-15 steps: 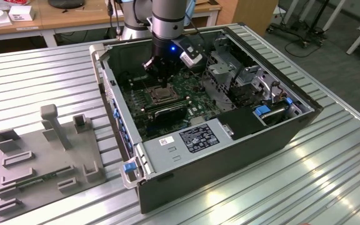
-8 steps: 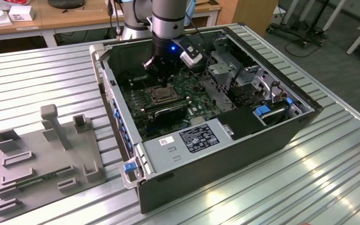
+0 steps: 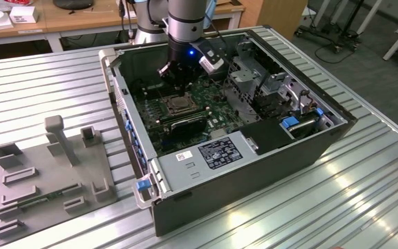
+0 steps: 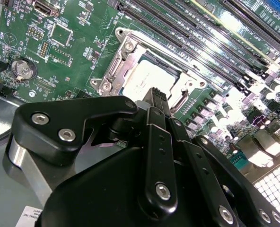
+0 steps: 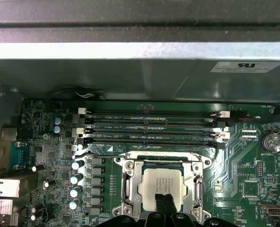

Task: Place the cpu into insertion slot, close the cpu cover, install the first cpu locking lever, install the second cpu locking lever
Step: 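Install the first cpu locking lever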

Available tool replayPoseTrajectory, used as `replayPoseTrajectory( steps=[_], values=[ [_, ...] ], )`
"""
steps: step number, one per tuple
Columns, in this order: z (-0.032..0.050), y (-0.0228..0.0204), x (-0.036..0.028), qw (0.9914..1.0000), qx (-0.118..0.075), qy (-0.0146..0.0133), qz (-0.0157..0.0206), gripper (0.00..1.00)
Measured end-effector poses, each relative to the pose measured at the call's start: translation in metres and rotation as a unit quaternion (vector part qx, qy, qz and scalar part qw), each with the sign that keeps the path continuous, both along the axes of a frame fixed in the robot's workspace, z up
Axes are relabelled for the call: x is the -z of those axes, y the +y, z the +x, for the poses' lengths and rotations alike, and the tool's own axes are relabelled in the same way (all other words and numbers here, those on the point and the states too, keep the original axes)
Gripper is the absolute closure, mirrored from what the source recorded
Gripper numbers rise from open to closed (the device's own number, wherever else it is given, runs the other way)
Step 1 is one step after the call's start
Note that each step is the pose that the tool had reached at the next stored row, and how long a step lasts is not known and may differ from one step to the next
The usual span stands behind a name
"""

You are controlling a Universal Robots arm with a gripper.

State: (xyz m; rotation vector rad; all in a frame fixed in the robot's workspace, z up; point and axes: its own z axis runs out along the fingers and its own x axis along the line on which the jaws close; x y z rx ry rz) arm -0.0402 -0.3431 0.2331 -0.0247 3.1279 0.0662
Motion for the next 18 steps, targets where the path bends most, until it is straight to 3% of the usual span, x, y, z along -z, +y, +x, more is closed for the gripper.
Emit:
replayPoseTrajectory(
  steps=[10,18],
  values=[
    [0.0,0.0,-0.0014,1.0,0.0,0.0001,-0.0001,0.89],
    [0.0,0.0,-0.0089,1.0,0.0,0.0,0.0,0.89]
  ],
)
